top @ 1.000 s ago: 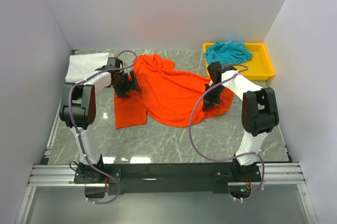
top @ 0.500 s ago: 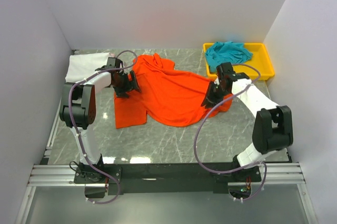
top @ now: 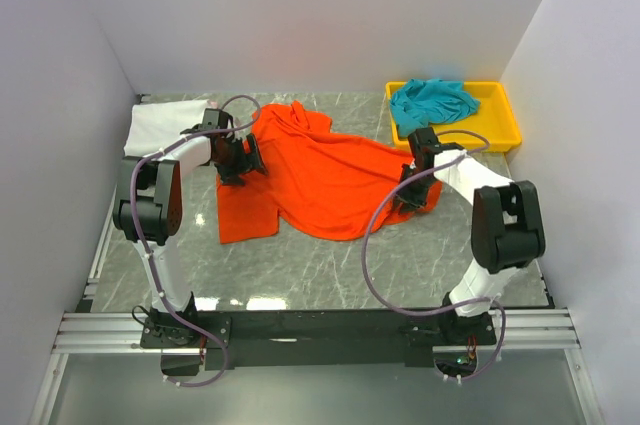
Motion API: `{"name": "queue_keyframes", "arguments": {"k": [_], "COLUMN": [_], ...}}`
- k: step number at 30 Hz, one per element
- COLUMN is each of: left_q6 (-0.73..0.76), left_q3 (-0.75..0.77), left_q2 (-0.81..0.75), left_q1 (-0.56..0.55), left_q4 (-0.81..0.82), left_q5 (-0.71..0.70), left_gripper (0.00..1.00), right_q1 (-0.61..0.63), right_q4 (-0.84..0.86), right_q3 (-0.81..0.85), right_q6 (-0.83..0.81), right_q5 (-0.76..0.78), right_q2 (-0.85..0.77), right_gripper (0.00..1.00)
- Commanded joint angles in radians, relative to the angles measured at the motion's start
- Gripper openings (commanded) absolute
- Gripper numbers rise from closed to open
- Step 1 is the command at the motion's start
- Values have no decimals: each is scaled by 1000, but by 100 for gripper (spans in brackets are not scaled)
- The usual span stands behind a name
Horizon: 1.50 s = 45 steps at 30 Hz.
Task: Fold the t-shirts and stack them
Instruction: Flatten the tshirt out
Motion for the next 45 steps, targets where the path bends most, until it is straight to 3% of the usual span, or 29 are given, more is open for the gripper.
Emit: {"name": "queue_keyframes", "arguments": {"k": [1, 34, 40, 45], "left_q6": [28, 28, 31, 33], "left_q3": [-23, -23, -17, -28], "left_q2": [78, 69, 59, 1], "left_q1": [9, 21, 21, 21], "left_q4": [-15, -18, -26, -26], "left_q5": [-64, -71, -66, -95], "left_gripper": [88, 88, 88, 88], "right_q1": [-6, 38, 38, 38], "right_q4": [30, 87, 81, 0], "right_q3": [85, 50, 68, 116], "right_q6": [-20, -4, 0, -15], "right_q5": [62, -16, -2, 29], "right_q2": [48, 155, 143, 83], "right_gripper": [30, 32, 17, 15]}}
